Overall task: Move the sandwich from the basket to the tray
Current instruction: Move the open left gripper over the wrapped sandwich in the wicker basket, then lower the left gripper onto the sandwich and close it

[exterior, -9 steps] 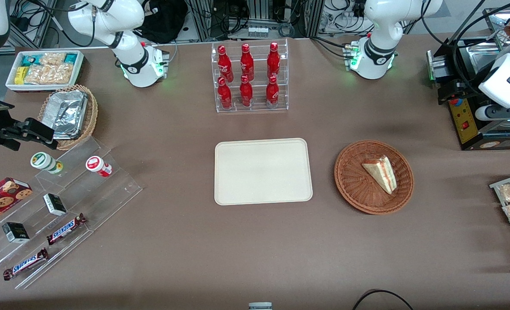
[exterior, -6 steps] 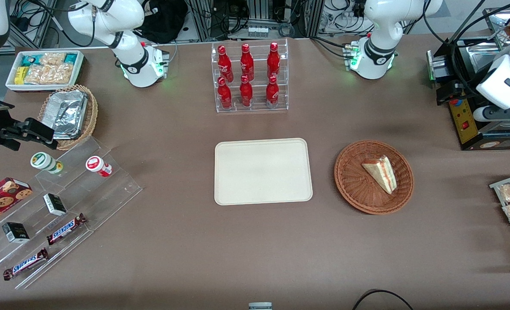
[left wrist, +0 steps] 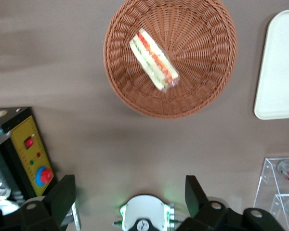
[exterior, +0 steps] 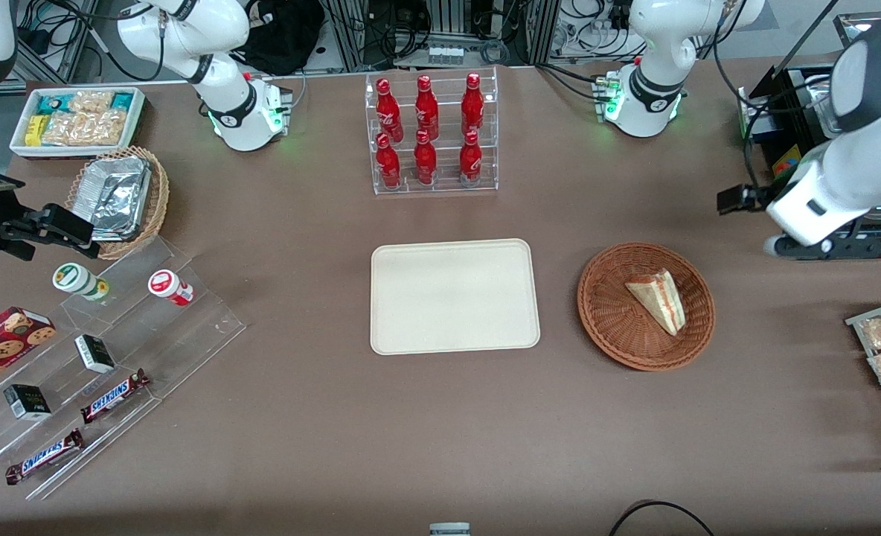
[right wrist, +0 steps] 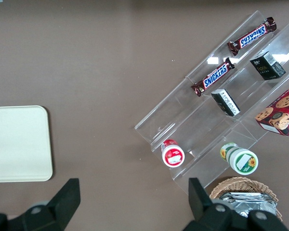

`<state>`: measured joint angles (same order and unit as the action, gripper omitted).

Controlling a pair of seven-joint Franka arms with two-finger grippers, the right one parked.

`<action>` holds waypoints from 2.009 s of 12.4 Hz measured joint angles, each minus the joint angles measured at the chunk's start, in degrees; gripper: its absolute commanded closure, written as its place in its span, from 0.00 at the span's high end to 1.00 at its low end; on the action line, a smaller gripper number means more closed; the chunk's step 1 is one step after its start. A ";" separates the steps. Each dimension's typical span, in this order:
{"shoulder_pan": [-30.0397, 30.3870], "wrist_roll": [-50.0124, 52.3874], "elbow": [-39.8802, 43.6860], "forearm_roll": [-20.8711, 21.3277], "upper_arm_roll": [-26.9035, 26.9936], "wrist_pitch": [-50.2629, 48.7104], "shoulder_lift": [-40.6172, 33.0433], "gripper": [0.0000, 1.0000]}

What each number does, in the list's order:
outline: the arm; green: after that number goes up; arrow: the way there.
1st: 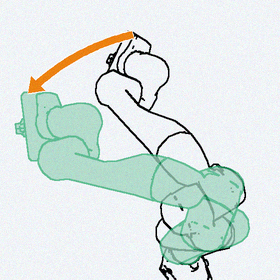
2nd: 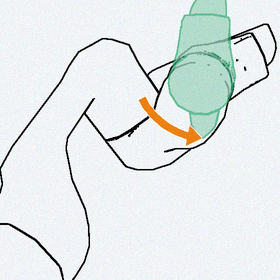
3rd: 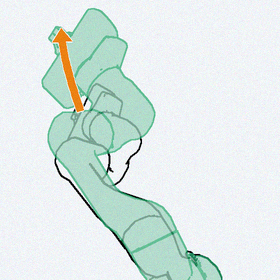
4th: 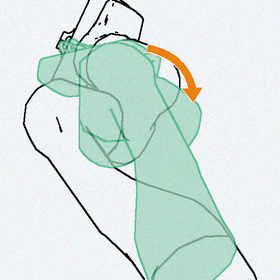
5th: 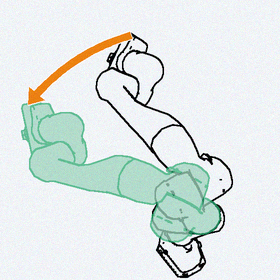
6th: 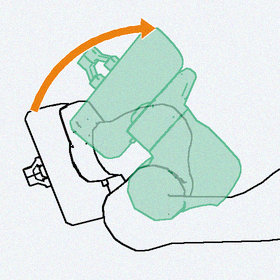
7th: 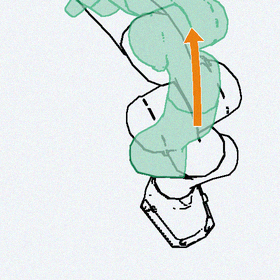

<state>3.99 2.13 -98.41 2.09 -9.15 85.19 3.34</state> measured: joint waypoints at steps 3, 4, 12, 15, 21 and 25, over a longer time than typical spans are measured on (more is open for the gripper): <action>-0.49 0.00 -7.30 0.00 -0.06 9.62 0.52 1.00; -0.65 0.04 -9.94 0.00 -0.07 13.42 0.54 1.00; -0.83 11.66 -27.68 0.00 -0.19 39.37 0.50 1.00; -0.92 19.83 -28.31 -0.01 -0.22 40.89 0.49 1.00; -2.89 43.93 -30.38 -0.02 -0.31 45.53 1.86 1.00; -3.24 50.22 -30.38 -0.06 -0.31 47.30 3.98 1.00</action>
<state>0.75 52.35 -128.80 2.03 -9.46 132.48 7.32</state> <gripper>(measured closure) 0.000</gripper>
